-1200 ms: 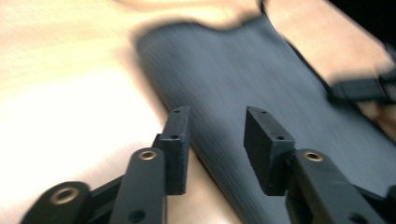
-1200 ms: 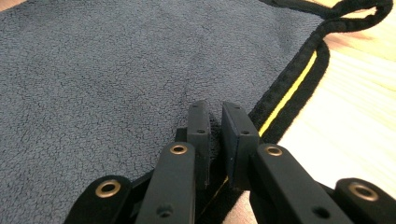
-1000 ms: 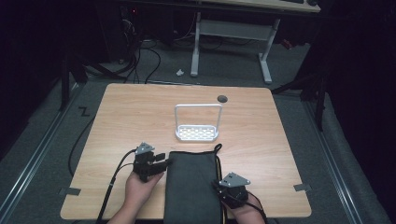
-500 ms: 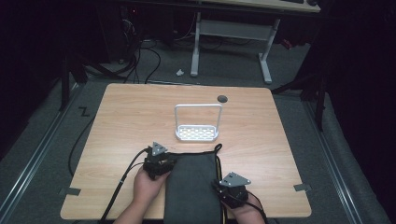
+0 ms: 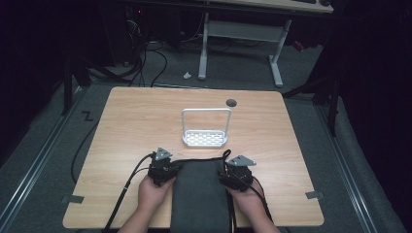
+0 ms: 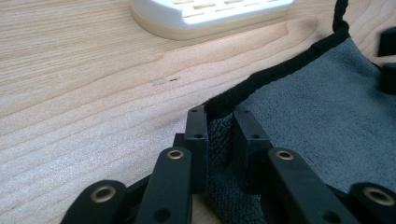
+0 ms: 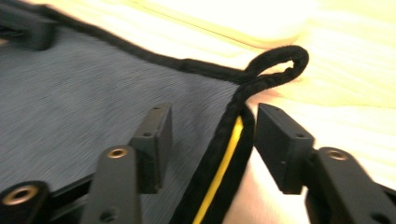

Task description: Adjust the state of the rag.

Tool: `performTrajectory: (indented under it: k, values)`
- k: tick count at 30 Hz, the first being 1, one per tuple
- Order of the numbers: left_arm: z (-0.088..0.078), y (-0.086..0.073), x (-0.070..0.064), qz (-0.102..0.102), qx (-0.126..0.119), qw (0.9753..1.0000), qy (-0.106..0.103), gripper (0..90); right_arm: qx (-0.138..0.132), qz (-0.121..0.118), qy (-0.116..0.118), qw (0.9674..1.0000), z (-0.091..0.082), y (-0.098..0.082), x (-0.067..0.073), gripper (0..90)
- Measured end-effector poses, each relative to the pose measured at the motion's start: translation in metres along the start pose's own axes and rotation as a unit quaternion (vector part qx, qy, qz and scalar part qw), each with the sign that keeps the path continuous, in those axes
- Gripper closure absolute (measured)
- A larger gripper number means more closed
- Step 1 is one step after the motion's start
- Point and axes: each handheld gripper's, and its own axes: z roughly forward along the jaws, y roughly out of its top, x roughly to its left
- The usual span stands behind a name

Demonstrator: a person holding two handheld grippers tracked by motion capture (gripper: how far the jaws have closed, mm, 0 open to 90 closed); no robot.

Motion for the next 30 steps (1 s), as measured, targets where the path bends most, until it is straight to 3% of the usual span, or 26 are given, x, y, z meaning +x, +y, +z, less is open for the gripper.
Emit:
performTrajectory:
  k: [2,4,7,20,30]
  values:
    - [-0.0001,-0.0001,0.0002,-0.003,-0.001,1.0,-0.002,77.2,0.009,0.009,-0.003,0.9999,0.0081,0.0011,-0.003,41.3]
    - [-0.0001,-0.0001,0.0003,-0.003,-0.001,1.0,-0.002,77.1,0.011,0.025,0.009,0.9996,0.0118,0.0005,-0.0061,38.8]
    - [-0.0002,-0.0002,-0.0001,0.0,-0.001,1.0,-0.001,76.3,0.007,0.025,0.005,0.9997,0.0124,-0.0006,-0.0067,36.8]
    - [-0.0004,-0.0002,0.003,-0.012,0.0,0.9999,-0.011,76.2,-0.001,0.026,0.031,0.9992,0.0077,-0.0047,-0.0015,70.1]
    - [-0.0007,-0.0006,0.0025,-0.014,-0.001,0.9998,-0.011,76.6,-0.01,-0.002,0.04,0.9992,0.0076,-0.0065,0.0019,79.9]
